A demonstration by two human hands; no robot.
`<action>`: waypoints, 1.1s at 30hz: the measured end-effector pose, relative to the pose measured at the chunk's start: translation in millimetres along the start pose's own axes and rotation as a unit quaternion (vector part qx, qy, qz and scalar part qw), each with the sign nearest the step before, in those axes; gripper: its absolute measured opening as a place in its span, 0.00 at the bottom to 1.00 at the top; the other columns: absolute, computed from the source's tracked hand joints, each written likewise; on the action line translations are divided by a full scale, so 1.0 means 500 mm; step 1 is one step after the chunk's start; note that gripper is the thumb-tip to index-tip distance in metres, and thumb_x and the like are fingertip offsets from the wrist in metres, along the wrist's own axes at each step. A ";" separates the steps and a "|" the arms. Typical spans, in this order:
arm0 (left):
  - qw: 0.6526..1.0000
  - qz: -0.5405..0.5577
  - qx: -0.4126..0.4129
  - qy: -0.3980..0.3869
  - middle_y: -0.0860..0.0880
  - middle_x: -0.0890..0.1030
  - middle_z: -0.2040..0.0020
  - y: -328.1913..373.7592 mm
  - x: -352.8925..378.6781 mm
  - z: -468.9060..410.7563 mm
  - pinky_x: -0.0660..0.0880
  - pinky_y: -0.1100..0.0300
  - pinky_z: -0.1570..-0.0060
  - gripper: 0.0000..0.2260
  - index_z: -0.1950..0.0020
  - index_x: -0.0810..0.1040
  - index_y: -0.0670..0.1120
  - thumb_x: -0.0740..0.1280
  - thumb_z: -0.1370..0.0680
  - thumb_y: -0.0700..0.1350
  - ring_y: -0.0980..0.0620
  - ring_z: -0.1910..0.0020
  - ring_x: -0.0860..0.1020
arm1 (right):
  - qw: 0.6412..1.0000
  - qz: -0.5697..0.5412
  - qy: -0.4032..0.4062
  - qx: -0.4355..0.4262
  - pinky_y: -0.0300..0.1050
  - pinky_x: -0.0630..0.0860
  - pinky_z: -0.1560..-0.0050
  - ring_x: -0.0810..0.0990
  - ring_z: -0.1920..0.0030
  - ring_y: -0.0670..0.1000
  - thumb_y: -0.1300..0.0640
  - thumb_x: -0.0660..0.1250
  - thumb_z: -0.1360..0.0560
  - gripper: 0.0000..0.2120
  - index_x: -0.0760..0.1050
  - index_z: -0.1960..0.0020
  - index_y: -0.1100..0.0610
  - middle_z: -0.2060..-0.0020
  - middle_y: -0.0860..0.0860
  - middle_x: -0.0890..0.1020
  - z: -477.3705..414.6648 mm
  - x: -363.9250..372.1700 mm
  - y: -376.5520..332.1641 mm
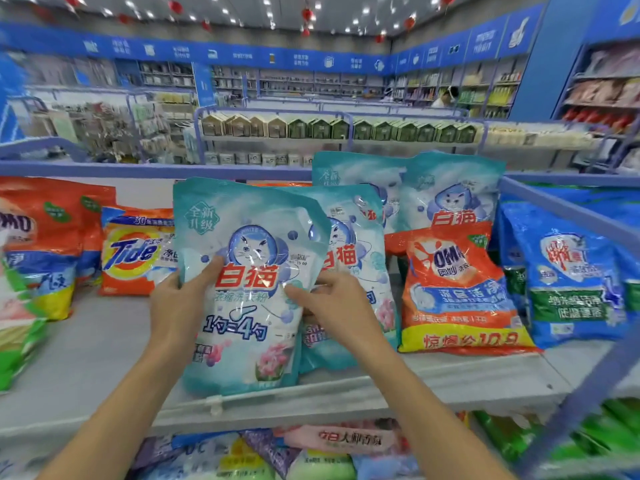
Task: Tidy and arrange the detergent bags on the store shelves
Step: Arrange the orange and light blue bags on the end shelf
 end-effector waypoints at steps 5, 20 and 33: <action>0.981 -0.132 0.112 0.083 0.51 0.84 0.47 0.000 0.024 0.028 0.80 0.42 0.46 0.22 0.40 0.78 0.54 0.72 0.27 0.66 0.46 0.48 0.84 | 0.999 0.018 0.044 -0.014 0.56 0.85 0.56 0.85 0.66 0.53 0.58 0.79 0.28 0.09 0.84 0.50 0.56 0.62 0.52 0.88 0.003 -0.121 0.011; 0.800 -0.480 0.336 -0.127 0.35 0.36 0.19 -0.090 0.421 0.261 0.33 0.50 0.23 0.38 0.18 0.58 0.43 0.54 0.22 0.66 0.41 0.20 0.32 | 0.879 0.405 0.249 0.015 0.56 0.72 0.38 0.72 0.34 0.62 0.41 0.66 0.21 0.24 0.73 0.32 0.55 0.36 0.56 0.77 0.028 -0.486 0.154; 0.798 -0.522 0.266 -0.140 0.38 0.47 0.17 -0.140 0.552 0.246 0.39 0.48 0.20 0.24 0.31 0.73 0.37 0.57 0.15 0.56 0.42 0.18 0.42 | 0.963 -0.020 0.256 0.080 0.63 0.83 0.48 0.87 0.57 0.54 0.44 0.74 0.26 0.13 0.81 0.51 0.52 0.58 0.49 0.88 0.045 -0.518 0.210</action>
Point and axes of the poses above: each hand's wrist, its own z-axis away from the middle knuckle, its own x-axis out of the palm, y = z × x, the point moved 2 cm from there along -z, towards the middle knuckle
